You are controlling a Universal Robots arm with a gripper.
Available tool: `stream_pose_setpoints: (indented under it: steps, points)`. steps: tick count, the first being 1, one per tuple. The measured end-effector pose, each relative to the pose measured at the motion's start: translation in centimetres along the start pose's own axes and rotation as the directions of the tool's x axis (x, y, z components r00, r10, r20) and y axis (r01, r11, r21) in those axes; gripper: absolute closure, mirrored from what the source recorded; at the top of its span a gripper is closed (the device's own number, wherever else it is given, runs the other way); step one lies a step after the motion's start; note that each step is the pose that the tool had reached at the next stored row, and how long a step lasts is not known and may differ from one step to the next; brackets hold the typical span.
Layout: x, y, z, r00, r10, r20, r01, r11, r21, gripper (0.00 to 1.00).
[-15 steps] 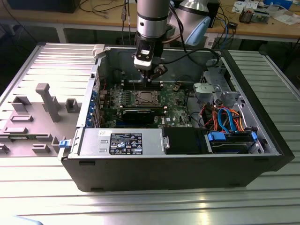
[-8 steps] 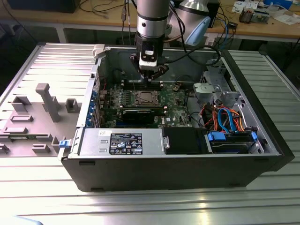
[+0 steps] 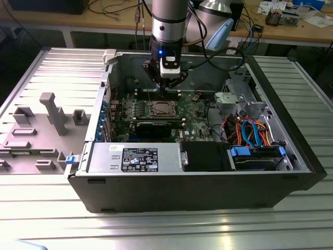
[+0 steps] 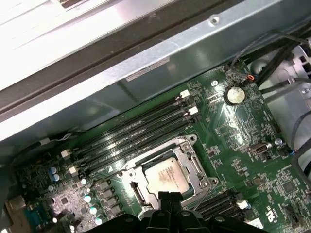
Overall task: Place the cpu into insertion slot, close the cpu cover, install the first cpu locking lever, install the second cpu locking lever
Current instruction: 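Install the first cpu locking lever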
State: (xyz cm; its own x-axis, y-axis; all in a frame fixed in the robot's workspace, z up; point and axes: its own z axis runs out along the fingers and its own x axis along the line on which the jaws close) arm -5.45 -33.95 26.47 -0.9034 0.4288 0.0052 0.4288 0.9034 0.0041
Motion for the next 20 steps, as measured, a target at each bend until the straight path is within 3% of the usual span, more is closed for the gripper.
stream_pose_setpoints:
  steps: [4,7,8,10,12,13,15,16,17,18,19,20]
  points:
    - [0.00,0.00,0.01,0.9974,-0.073,-0.0002,0.073,0.9974,0.0002,0.89]
    - [0.00,0.00,0.05,0.9920,-0.126,-0.0004,0.126,0.9920,0.0004,0.89]
    - [0.00,0.00,0.08,0.9885,-0.151,-0.0005,0.151,0.9885,0.0006,0.89]
    - [0.00,0.00,0.14,0.9789,-0.204,-0.0008,0.204,0.9789,0.0009,0.89]
    - [0.00,0.00,0.20,0.9653,-0.261,-0.0012,0.261,0.9653,0.0012,0.89]
    - [0.00,0.00,0.22,0.9614,-0.275,-0.0012,0.275,0.9614,0.0011,0.89]
    - [0.00,0.00,0.25,0.9493,-0.314,-0.0015,0.314,0.9493,0.0013,0.89]
    - [0.00,0.00,0.28,0.9387,-0.345,-0.0016,0.345,0.9387,0.0014,0.89]
    - [0.00,0.00,0.29,0.9303,-0.367,-0.0017,0.367,0.9303,0.0015,0.89]
    - [-0.01,-0.01,0.29,0.9255,-0.379,-0.0013,0.379,0.9255,0.0016,0.89]
    - [0.00,-0.01,0.30,0.9231,-0.385,-0.0003,0.385,0.9231,0.0015,0.89]
    - [0.19,-0.10,0.31,0.9227,-0.386,0.0046,0.386,0.9227,0.0011,0.89]
